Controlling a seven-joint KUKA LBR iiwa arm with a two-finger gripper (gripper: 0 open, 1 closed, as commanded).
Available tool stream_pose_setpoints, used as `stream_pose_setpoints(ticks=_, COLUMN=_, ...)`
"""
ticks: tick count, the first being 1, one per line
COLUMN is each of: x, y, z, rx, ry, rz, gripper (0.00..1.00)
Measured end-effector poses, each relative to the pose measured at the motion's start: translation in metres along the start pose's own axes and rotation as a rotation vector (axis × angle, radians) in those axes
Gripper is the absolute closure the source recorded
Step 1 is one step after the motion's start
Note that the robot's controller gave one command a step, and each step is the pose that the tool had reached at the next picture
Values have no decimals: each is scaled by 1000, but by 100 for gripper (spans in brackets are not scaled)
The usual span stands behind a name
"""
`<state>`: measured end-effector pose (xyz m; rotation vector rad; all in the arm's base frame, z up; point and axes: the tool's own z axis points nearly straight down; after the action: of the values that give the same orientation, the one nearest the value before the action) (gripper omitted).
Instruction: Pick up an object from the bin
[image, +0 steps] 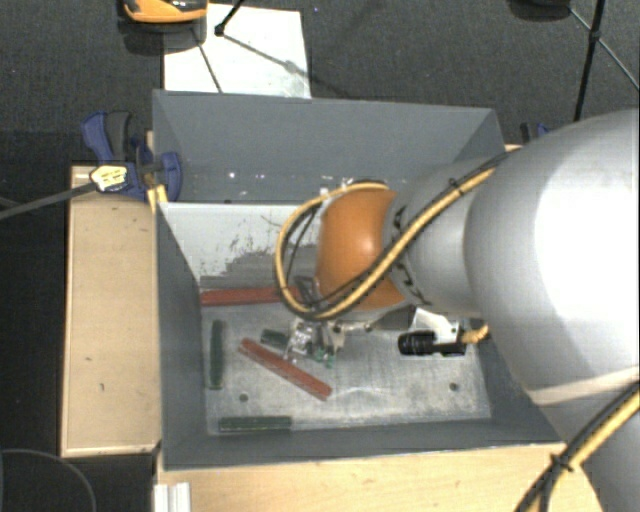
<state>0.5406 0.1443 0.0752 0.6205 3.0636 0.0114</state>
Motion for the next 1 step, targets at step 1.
stream_pose_setpoints(ticks=1, x=0, y=0, z=0, rx=0, ry=0, rz=0, gripper=100)
